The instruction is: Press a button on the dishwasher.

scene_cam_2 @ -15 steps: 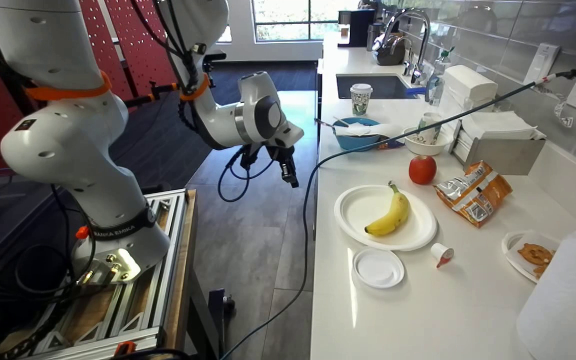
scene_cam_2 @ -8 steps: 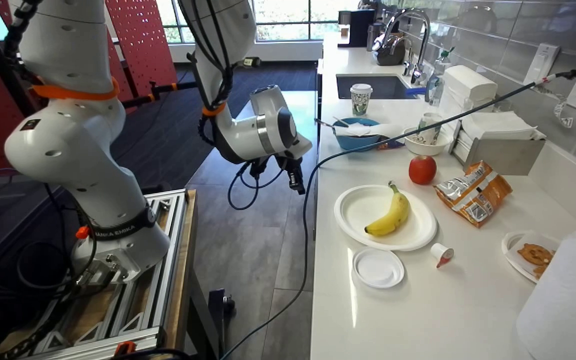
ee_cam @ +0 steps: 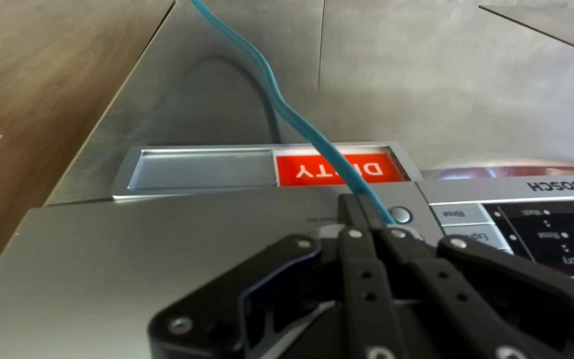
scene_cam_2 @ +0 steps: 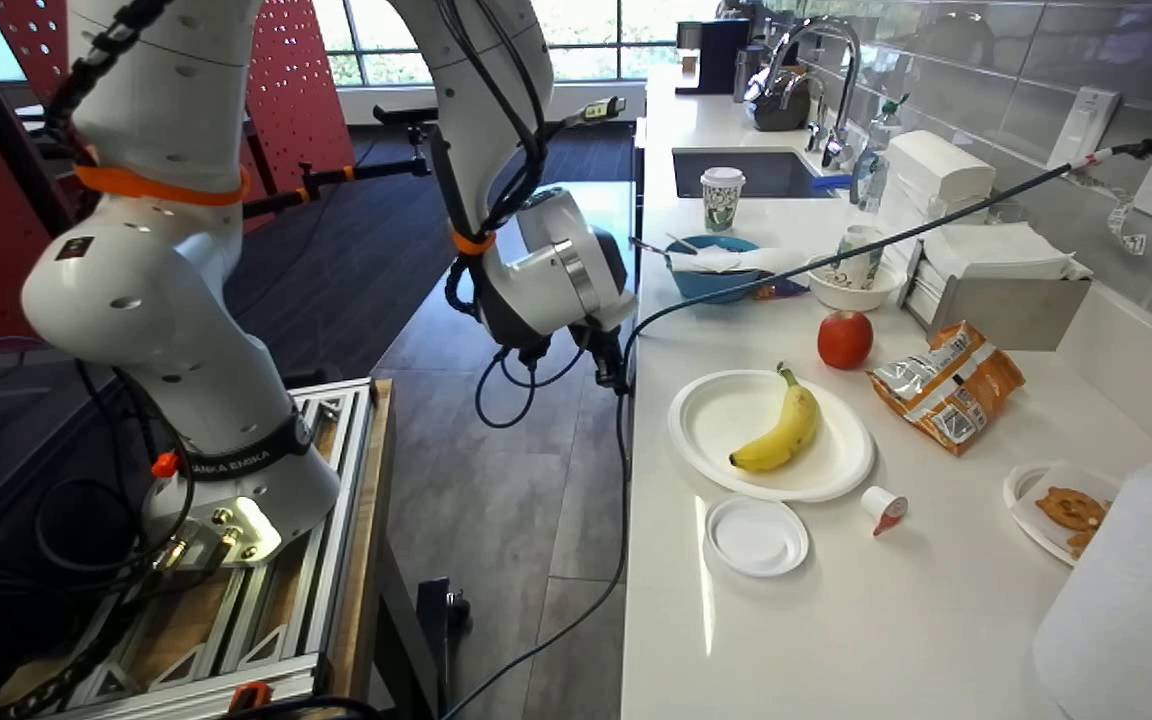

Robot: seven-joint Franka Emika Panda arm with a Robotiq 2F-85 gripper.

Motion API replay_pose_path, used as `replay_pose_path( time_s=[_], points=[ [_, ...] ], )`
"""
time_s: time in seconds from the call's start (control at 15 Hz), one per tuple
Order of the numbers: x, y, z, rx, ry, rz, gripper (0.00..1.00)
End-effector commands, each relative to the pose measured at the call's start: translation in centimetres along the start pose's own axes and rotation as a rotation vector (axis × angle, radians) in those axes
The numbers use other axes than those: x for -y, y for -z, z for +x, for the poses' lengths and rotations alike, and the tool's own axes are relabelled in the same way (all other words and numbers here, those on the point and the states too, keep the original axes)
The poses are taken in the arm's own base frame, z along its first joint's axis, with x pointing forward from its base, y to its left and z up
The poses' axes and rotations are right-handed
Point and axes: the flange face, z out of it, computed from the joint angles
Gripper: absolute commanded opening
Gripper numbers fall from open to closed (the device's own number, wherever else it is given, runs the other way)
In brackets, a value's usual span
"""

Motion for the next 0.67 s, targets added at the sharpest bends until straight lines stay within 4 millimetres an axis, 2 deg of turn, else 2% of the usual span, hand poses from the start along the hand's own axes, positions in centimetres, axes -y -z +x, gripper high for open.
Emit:
replay_pose_path(
  time_s=[0.0, 0.33, 0.6],
  points=[
    [0.4, -1.5, -0.3, -0.019, -0.019, -0.011, 0.0],
    [-0.8, -2.6, -1.9, -0.004, -0.029, -0.061, 0.0],
    [-1.2, -1.9, -2.0, 0.0, -0.062, -0.052, 0.0]
  ],
)
